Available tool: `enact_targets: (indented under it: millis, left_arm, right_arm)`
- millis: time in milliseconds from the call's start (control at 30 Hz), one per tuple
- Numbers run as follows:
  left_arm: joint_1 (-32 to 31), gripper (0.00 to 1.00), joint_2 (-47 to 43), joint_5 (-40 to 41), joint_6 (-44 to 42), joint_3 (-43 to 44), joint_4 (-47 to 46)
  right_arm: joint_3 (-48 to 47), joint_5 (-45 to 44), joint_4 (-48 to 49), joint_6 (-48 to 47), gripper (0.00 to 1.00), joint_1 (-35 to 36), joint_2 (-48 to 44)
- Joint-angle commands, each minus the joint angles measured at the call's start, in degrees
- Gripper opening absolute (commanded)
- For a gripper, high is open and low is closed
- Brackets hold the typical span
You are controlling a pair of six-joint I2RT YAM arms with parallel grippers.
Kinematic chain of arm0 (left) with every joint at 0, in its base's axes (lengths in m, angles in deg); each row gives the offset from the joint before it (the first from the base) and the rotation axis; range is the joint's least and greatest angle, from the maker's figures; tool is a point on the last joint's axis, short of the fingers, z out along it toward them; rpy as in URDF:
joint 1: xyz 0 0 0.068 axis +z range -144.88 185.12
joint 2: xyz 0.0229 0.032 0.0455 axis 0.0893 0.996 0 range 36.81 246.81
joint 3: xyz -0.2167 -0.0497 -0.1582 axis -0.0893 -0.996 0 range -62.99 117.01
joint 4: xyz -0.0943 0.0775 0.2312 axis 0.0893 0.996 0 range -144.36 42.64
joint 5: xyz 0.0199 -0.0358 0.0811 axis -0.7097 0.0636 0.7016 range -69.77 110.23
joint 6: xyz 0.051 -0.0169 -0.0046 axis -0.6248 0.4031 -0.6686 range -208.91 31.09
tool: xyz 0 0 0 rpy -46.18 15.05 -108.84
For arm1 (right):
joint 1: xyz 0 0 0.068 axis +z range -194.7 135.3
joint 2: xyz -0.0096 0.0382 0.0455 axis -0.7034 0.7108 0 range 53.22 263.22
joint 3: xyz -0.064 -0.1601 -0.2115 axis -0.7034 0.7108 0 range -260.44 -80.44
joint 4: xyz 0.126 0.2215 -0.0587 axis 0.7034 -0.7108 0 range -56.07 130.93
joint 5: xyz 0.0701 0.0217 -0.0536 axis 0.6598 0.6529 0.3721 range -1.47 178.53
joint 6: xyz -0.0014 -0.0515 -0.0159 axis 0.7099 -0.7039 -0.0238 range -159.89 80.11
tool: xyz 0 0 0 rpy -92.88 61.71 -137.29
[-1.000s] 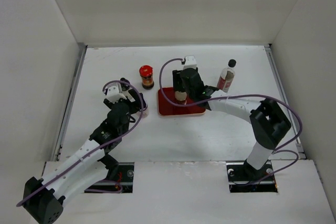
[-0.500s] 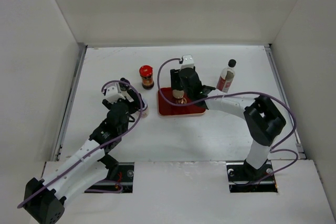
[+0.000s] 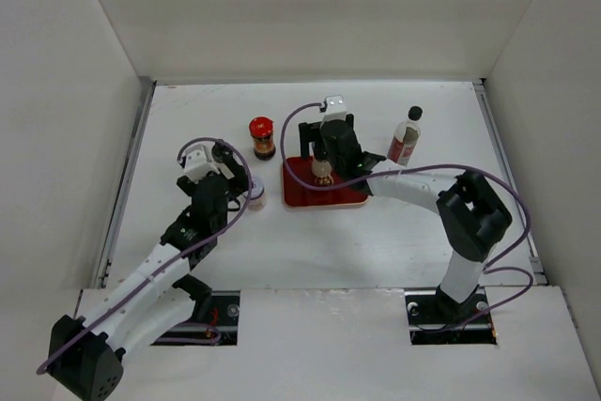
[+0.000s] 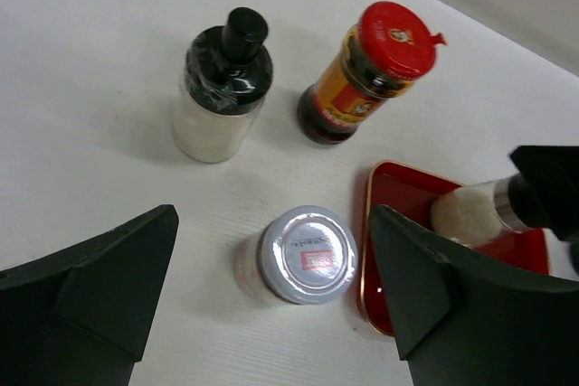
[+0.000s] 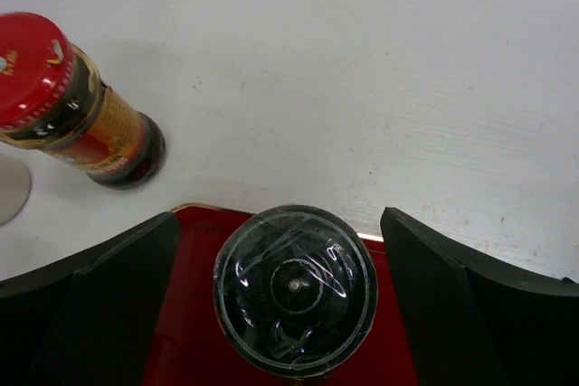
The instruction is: Organize the condiment bottles
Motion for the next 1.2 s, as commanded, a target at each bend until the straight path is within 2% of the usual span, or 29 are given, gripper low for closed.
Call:
enact_targets:
  millis: [0,233,367,500,1000,1167]
  left_arm:
    - [2.74,0.89,4.29,1.21,1.53,6.44,2.54]
    - [5.82,0.92,15.45,1.74,1.36,15.32,5.01]
    - [6.79,0.90,23.01,1.74,1.09,19.46,6.50]
    - [8.02,0.86,26.53,3.14,1.00,21.66,6.50]
    - [11.18,0.81,38.13,1.04,-2.95,25.62,1.58]
    - [12.24,0.68,40.42,0.16,-3.48,25.71,-0.88]
  right_arm:
    - [-0.99,1.59,3.56,1.61,1.00,-0.11,-7.43]
    - [11.56,1.94,3.82,7.05,1.00,-0.21,-22.28]
    - [21.49,2.12,5.83,9.70,1.00,-0.12,-29.75]
    - [29.24,2.64,9.00,11.10,1.00,0.32,-35.29]
    - [31.18,5.28,10.94,12.69,1.00,1.82,-35.66]
    - [31.10,5.46,10.94,12.78,1.00,1.82,-35.22]
